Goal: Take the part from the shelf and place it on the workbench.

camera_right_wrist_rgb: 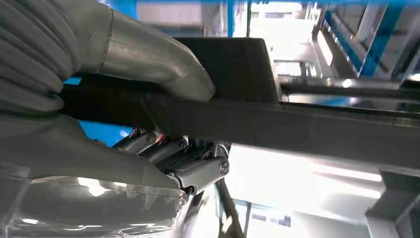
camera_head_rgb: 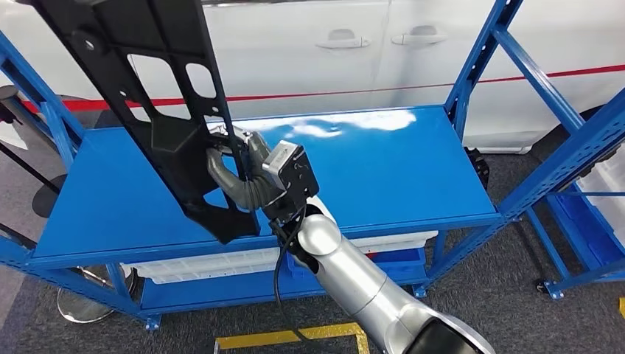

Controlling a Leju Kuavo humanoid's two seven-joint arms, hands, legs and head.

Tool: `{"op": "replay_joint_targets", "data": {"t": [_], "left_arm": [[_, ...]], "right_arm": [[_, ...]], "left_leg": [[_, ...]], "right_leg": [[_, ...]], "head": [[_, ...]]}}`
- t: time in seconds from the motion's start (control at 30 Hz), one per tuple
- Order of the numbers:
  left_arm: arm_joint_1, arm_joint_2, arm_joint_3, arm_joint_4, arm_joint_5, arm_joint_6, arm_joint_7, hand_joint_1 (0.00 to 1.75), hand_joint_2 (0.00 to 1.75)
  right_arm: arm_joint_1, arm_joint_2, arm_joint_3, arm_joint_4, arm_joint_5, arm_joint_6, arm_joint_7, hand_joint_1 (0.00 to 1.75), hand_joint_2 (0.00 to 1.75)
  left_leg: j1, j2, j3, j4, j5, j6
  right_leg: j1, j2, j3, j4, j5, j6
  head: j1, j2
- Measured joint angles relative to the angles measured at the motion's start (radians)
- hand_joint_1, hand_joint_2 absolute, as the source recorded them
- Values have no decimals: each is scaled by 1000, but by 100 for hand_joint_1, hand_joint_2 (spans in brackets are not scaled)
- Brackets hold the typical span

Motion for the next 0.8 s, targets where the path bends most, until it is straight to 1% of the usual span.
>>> {"op": "replay_joint_targets", "data": {"t": [0.03, 0.07, 0.1, 0.13, 0.17, 0.2, 0.23, 0.27, 0.3, 0.33, 0.37, 0.4, 0.43, 0.47, 0.5, 0.53, 0.57, 0.6, 0.63, 0.67, 0.7, 0.73, 0.77, 0.8], "left_arm": [[0, 0, 4, 0, 4, 0, 3, 0, 175], [-4, -1, 8, 0, 7, -3, 12, 0, 175], [-10, -1, 12, 0, 8, -8, 25, 0, 175], [-19, -3, 15, 0, 8, -16, 41, 0, 175], [-30, -4, 17, 1, 7, -23, 53, 0, 175], [-41, -5, 18, 1, 5, -29, 61, 0, 175], [-51, -7, 19, 1, 2, -34, 64, 0, 175], [-58, -8, 20, 1, -2, -39, 66, 0, 175], [-62, -9, 20, 1, -8, -45, 67, 0, 175], [-66, -10, 20, 1, -15, -54, 68, 0, 175], [-68, -11, 20, 1, -23, -63, 69, 0, 175], [-70, -13, 20, 0, -29, -71, 70, 0, 175], [-72, -14, 20, 0, -36, -78, 70, 0, 175], [-74, -15, 20, 0, -40, -82, 71, 0, 175], [-76, -16, 20, 0, -42, -85, 71, 0, 175], [-77, -16, 20, 0, -44, -86, 71, 0, 175], [-77, -15, 20, 0, -45, -88, 72, 0, 175], [-78, -15, 20, 0, -49, -93, 72, 0, 175], [-79, -14, 19, 0, -55, -99, 72, 0, 175], [-79, -13, 18, 0, -64, -109, 72, 0, 175], [-79, -13, 15, 1, -73, -118, 73, 0, 175], [-79, -13, 12, 1, -81, -127, 73, 0, 175], [-79, -12, 7, 1, -86, -134, 72, 0, 175], [-78, -12, 3, 1, -91, -140, 72, 0, 175]], "right_arm": [[1, 1, 3, -1, -5, 7, 4, 175, 175], [0, 2, 4, -1, -9, 15, 9, 175, 175], [-1, 4, 6, 0, -13, 21, 15, 175, 175], [-3, 6, 6, 1, -16, 25, 21, 175, 175], [-6, 10, 6, 2, -19, 28, 27, 175, 175], [-9, 13, 6, 4, -21, 29, 30, 175, 175], [-11, 17, 6, 6, -23, 29, 33, 175, 175], [-13, 18, 4, 7, -25, 27, 35, 175, 175], [-14, 19, 1, 9, -26, 24, 37, 175, 175], [-16, 19, -4, 10, -27, 20, 38, 175, 175], [-18, 19, -11, 10, -27, 15, 38, 175, 175], [-23, 19, -19, 9, -27, 10, 39, 175, 175], [-27, 19, -27, 6, -26, 6, 39, 175, 175], [-32, 19, -34, 4, -26, 4, 39, 175, 175], [-37, 18, -41, 1, -26, 3, 40, 175, 175], [-40, 18, -47, 0, -26, 3, 40, 175, 175], [-41, 17, -52, -1, -24, 1, 41, 175, 175], [-43, 17, -55, -1, -20, -4, 42, 175, 175], [-43, 16, -58, -2, -14, -13, 43, 175, 175], [-44, 15, -61, -4, -6, -22, 44, 175, 175], [-44, 12, -66, -5, 1, -32, 45, 175, 175], [-43, 8, -71, -7, 6, -40, 47, 175, 175], [-42, 2, -77, -8, 9, -45, 48, 175, 175], [-40, -5, -83, -8, 10, -48, 49, 175, 175]], "left_leg": [[-1, 0, -8, 1, 5, 11], [-1, 1, -15, 0, 12, 20], [-1, 3, -25, 0, 22, 32], [-1, 4, -36, -2, 33, 43], [-2, 6, -49, -2, 45, 51], [-4, 5, -64, -2, 56, 56], [-7, 5, -78, -2, 67, 59], [-11, 6, -91, -1, 77, 60], [-15, 6, -105, -1, 87, 61], [-20, 6, -117, -1, 97, 62], [-25, 6, -128, -1, 107, 63], [-28, 5, -137, -1, 116, 62], [-31, 5, -143, -1, 124, 61], [-30, 6, -147, -2, 133, 58], [-28, 8, -149, -5, 142, 53], [-26, 9, -149, -9, 150, 48], [-25, 10, -151, -11, 155, 43], [-26, 10, -156, -6, 146, 38], [-26, 9, -165, 15, 119, 32], [-25, 8, -179, 56, 77, 27], [-22, 8, -195, 114, 27, 20], [-17, 8, -211, 180, -14, 14], [-12, 8, -220, 235, -35, 8], [-7, 8, -216, 265, -33, 1]], "right_leg": [[0, 0, -2, -1, 8, 7], [-2, 2, -7, 1, 8, 14], [-5, 3, -15, 13, -7, 19], [-7, 4, -29, 42, -39, 23], [-8, 5, -48, 91, -85, 25], [-7, 5, -67, 155, -134, 26], [-6, 5, -83, 220, -170, 27], [-4, 5, -89, 268, -183, 26], [-2, 5, -80, 287, -176, 22], [2, 5, -53, 270, -153, 14], [8, 6, -10, 221, -128, 2], [16, 6, 42, 150, -120, -14], [23, 5, 90, 80, -121, -26], [29, 5, 122, 28, -125, -34], [34, 4, 138, -3, -130, -38], [36, 4, 140, -15, -124, -38], [33, 3, 137, -22, -111, -39], [30, 2, 134, -31, -99, -42], [25, 0, 128, -39, -85, -45], [20, -2, 119, -45, -71, -47], [19, -2, 106, -46, -60, -49], [18, -4, 93, -45, -49, -49], [16, -5, 78, -44, -39, -46], [13, -6, 63, -41, -30, -42]], "head": [[0, 0], [0, 0], [1, 0], [1, 0], [1, 0], [1, 0], [1, 0], [1, 0], [1, 0], [1, 0], [1, 0], [1, 0], [1, 0], [0, 0], [0, 0], [1, 0], [1, 0], [1, 0], [1, 0], [1, 0], [0, 0], [0, 0], [0, 0], [0, 0]]}}
